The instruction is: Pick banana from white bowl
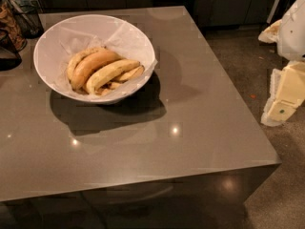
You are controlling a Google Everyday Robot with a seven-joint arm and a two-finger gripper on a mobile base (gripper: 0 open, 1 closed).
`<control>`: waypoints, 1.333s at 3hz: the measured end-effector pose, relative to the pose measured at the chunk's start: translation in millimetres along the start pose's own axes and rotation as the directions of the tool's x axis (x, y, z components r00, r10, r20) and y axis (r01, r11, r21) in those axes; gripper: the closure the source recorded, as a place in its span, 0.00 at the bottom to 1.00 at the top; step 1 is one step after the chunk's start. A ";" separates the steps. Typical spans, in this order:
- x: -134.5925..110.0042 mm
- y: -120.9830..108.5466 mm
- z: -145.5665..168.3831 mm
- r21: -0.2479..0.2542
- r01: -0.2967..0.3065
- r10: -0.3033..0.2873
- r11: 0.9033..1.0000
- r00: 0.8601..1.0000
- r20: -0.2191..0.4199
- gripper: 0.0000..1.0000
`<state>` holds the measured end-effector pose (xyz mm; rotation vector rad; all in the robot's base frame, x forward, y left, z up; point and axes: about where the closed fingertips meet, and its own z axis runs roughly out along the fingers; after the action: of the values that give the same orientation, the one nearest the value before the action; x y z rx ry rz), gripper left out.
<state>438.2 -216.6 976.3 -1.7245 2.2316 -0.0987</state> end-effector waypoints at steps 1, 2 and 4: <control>-0.1 -0.1 0.0 0.000 0.000 0.000 1.000 1.000 0.000 0.00; -9.6 -4.9 -3.3 0.001 0.024 -0.024 1.000 1.000 0.015 0.00; -52.9 -27.9 10.3 -0.051 0.119 -0.116 0.992 0.992 0.055 0.00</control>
Offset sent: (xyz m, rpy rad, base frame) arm 0.0117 0.0148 0.0080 0.0139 0.0082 0.0612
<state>478.8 -172.4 984.3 -1.8657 2.1139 -0.0201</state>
